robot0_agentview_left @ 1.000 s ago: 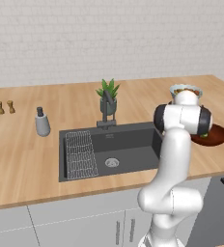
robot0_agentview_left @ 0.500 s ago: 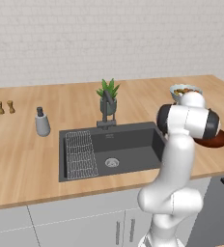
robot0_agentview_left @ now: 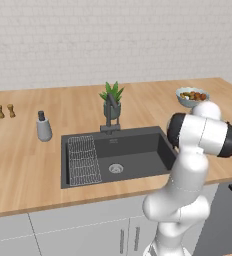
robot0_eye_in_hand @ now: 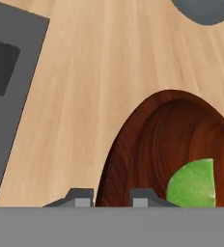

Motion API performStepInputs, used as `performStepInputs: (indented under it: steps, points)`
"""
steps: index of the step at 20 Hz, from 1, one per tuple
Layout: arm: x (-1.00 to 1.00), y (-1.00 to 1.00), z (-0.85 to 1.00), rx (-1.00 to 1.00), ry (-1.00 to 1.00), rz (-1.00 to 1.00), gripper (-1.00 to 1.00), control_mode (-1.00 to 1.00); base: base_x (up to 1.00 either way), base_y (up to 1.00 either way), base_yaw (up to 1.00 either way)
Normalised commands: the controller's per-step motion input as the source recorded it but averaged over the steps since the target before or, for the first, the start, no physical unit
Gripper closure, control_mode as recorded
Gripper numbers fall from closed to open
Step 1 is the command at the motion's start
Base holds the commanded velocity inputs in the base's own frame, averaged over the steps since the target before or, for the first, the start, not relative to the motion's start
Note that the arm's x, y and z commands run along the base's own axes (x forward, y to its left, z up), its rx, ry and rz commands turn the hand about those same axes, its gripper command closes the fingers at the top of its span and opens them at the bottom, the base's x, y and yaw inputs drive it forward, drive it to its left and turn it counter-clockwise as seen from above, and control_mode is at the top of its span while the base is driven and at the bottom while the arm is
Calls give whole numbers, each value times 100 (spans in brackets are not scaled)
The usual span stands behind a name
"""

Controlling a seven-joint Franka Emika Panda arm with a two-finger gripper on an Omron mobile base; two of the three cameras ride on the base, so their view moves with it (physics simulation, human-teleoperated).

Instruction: Pick the lemon wedge from the sink and place it in the bowl. Then pick the bowl and place it in the microwave. Then close the microwave door and press the start button.

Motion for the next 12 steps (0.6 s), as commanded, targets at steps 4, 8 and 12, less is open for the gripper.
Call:
performStepInputs:
  steps: [4, 8, 12]
  points:
    - [0, 6, 40, -15, 0, 25, 100, -100, 0, 0, 0]
    - [-6, 1, 51, -13, 0, 29, 100, -100, 0, 0, 0]
    - [-26, 0, 86, -5, 0, 31, 100, -100, 0, 0, 0]
